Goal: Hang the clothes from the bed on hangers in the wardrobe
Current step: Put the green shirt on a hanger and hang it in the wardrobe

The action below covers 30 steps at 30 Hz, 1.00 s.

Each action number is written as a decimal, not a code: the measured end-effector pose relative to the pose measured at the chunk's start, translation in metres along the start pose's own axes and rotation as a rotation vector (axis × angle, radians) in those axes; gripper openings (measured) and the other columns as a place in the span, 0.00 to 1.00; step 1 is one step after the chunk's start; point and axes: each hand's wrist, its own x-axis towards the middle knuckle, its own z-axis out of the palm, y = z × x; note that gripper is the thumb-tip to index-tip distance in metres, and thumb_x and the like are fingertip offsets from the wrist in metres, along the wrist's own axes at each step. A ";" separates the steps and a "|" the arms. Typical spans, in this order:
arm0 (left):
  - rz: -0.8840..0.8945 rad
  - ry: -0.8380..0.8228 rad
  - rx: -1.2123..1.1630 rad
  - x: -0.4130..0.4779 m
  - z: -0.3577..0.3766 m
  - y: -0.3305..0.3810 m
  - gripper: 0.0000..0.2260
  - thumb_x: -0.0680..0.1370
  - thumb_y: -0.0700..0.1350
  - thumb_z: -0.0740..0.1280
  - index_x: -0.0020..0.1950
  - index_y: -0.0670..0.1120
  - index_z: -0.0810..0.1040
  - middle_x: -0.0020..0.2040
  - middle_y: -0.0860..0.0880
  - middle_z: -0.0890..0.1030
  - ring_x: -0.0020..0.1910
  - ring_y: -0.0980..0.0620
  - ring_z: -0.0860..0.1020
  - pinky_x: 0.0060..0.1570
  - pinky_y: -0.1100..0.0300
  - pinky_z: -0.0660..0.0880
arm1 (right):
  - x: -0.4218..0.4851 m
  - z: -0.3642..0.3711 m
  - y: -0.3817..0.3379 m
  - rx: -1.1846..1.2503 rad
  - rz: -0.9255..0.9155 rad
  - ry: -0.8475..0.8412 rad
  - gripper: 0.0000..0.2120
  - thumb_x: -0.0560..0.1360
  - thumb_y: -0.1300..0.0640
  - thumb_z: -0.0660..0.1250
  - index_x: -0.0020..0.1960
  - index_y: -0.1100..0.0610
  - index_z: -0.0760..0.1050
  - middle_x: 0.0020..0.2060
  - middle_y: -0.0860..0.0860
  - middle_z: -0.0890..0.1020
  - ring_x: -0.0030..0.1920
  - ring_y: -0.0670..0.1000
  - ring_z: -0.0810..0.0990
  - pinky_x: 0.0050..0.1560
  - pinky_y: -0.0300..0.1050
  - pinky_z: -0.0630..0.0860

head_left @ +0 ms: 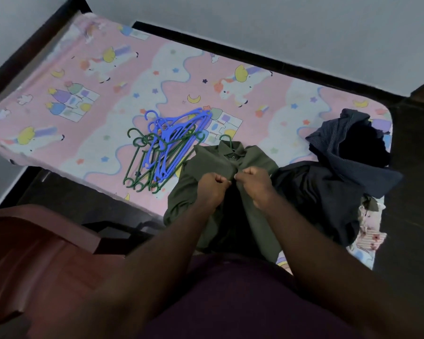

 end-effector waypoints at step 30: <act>-0.278 -0.148 -0.446 -0.010 -0.010 0.000 0.17 0.72 0.48 0.75 0.50 0.34 0.83 0.48 0.38 0.84 0.43 0.47 0.80 0.48 0.52 0.78 | -0.018 0.008 -0.004 -0.569 -0.257 -0.104 0.16 0.73 0.59 0.70 0.30 0.55 0.67 0.29 0.55 0.77 0.32 0.54 0.75 0.36 0.49 0.73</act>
